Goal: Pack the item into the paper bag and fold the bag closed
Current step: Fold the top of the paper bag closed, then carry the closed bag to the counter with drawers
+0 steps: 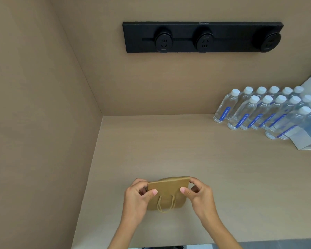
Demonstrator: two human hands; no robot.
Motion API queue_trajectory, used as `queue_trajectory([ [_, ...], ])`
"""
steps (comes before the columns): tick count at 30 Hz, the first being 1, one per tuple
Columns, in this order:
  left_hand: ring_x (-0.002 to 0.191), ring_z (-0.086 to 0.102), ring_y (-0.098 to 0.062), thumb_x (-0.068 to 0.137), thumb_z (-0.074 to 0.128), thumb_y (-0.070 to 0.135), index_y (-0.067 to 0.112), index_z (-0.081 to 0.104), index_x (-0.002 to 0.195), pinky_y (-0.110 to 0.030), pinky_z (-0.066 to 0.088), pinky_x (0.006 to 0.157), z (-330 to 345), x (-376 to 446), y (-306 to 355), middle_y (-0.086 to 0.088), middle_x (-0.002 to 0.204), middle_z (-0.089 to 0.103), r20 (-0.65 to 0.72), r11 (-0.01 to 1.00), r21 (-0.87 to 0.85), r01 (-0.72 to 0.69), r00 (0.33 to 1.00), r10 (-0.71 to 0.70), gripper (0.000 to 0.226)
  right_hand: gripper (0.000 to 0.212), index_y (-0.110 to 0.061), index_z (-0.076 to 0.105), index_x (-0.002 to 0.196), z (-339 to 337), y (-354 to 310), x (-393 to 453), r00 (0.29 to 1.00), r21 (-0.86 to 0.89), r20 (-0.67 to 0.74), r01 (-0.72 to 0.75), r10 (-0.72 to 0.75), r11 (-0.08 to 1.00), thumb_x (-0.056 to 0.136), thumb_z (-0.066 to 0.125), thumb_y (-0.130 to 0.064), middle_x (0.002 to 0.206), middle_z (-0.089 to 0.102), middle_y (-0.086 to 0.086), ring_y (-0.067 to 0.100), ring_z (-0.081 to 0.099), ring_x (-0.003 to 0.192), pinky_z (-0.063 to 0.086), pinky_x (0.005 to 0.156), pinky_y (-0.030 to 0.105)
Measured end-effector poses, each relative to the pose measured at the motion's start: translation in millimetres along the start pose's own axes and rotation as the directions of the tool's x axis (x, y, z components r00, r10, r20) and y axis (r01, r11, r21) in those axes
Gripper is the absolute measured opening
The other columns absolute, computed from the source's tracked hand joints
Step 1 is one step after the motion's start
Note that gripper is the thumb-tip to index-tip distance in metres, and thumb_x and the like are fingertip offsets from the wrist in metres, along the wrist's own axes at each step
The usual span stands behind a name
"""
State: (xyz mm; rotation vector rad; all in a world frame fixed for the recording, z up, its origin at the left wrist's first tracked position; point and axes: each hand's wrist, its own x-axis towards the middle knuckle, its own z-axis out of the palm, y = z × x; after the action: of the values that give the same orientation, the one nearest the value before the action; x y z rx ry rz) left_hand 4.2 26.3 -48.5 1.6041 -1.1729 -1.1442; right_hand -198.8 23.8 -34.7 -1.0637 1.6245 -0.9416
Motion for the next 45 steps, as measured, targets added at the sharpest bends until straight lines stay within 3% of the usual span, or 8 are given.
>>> queue_trajectory([
  [5, 0.052, 0.038, -0.007, 0.069, 0.082, 0.0, 0.006, 0.058, 0.054, -0.018, 0.03, 0.049, 3.6, 2.7, 0.5, 0.008, 0.059, 0.044, -0.01, 0.999, 0.032, -0.028, 1.0, 0.029, 0.029, 0.026, -0.024, 0.075, 0.074, 2.2, 0.2, -20.8, 0.995, 0.049, -0.091, 0.055, -0.051, 0.997, 0.08, 0.071, 0.001, 0.043, 0.053, -0.017, -0.001, 0.04, 0.042, 0.033, 0.046, 0.007],
  [10, 0.049, 0.039, -0.003, 0.071, 0.079, -0.001, 0.022, 0.061, 0.049, -0.012, 0.029, 0.047, 25.7, -2.9, 30.6, 0.014, 0.055, 0.046, 0.153, 0.995, -0.014, -0.101, 0.983, 0.102, 0.037, 0.038, -0.034, 0.071, 0.061, -35.1, -5.0, -42.2, 0.969, 0.087, -0.217, 0.136, -0.114, 0.987, 0.079, 0.071, 0.0, 0.06, 0.062, -0.02, -0.003, 0.047, 0.055, 0.036, 0.056, 0.007],
  [14, 0.052, 0.037, -0.002, 0.073, 0.079, -0.002, 0.007, 0.064, 0.058, -0.014, 0.029, 0.049, 70.6, -19.4, 62.7, 0.011, 0.058, 0.045, 0.294, 0.977, -0.079, -0.199, 0.932, 0.213, 0.023, 0.035, -0.036, 0.07, 0.064, -91.2, -3.2, -72.5, 0.914, 0.036, -0.357, 0.22, -0.193, 0.975, 0.078, 0.072, -0.004, 0.074, 0.063, -0.017, 0.001, 0.047, 0.066, 0.036, 0.061, 0.007],
  [18, 0.055, 0.038, -0.004, 0.069, 0.08, 0.012, 0.005, 0.062, 0.059, -0.018, 0.029, 0.051, 140.6, -54.9, 93.9, 0.009, 0.06, 0.044, 0.442, 0.952, -0.136, -0.273, 0.844, 0.305, 0.021, 0.017, -0.02, 0.071, 0.071, -164.1, 19.0, -114.5, 0.832, 0.063, -0.528, 0.238, -0.17, 0.969, 0.076, 0.075, -0.004, 0.075, 0.061, -0.006, 0.009, 0.048, 0.069, 0.039, 0.062, 0.011],
  [23, 0.054, 0.041, -0.003, 0.064, 0.077, 0.018, 0.008, 0.069, 0.06, -0.017, 0.031, 0.052, 259.1, -125.7, 120.4, 0.009, 0.059, 0.049, 0.615, 0.929, -0.191, -0.318, 0.699, 0.365, 0.014, 0.033, -0.023, 0.066, 0.062, -272.5, 60.5, -186.1, 0.699, 0.035, -0.703, 0.217, -0.13, 0.976, 0.071, 0.075, 0.008, 0.071, 0.062, -0.008, 0.009, 0.046, 0.067, 0.037, 0.064, 0.012],
  [29, 0.054, 0.042, -0.001, 0.063, 0.078, 0.017, 0.008, 0.071, 0.063, -0.014, 0.032, 0.053, 395.9, -223.3, 147.8, 0.01, 0.06, 0.051, 0.808, 0.925, -0.23, -0.303, 0.47, 0.356, 0.011, 0.05, -0.032, 0.063, 0.054, -381.4, 113.1, -273.6, 0.461, 0.053, -0.887, 0.153, -0.024, 0.987, 0.066, 0.077, 0.014, 0.066, 0.06, -0.017, 0.005, 0.045, 0.063, 0.035, 0.062, 0.008],
  [36, 0.056, 0.043, -0.005, 0.071, 0.081, 0.0, 0.022, 0.067, 0.057, -0.016, 0.033, 0.053, 516.4, -288.1, 167.4, 0.009, 0.06, 0.048, 0.918, 0.898, -0.241, -0.368, 0.214, 0.334, 0.029, 0.027, -0.011, 0.061, 0.057, -464.1, 152.6, -320.9, 0.21, 0.151, -0.969, 0.096, 0.128, 0.984, 0.07, 0.076, 0.006, 0.061, 0.051, -0.01, 0.007, 0.043, 0.061, 0.035, 0.059, 0.013],
  [45, 0.058, 0.043, -0.007, 0.068, 0.079, 0.016, 0.019, 0.067, 0.059, -0.016, 0.034, 0.055, 691.6, -302.1, 192.2, 0.009, 0.062, 0.048, 0.937, 0.89, -0.27, -0.366, 0.115, 0.331, 0.016, 0.023, -0.013, 0.063, 0.06, -607.9, 188.4, -290.1, 0.121, 0.185, -0.976, 0.038, 0.179, 0.982, 0.072, 0.076, 0.001, 0.063, 0.052, -0.006, 0.007, 0.045, 0.064, 0.036, 0.061, 0.012],
])
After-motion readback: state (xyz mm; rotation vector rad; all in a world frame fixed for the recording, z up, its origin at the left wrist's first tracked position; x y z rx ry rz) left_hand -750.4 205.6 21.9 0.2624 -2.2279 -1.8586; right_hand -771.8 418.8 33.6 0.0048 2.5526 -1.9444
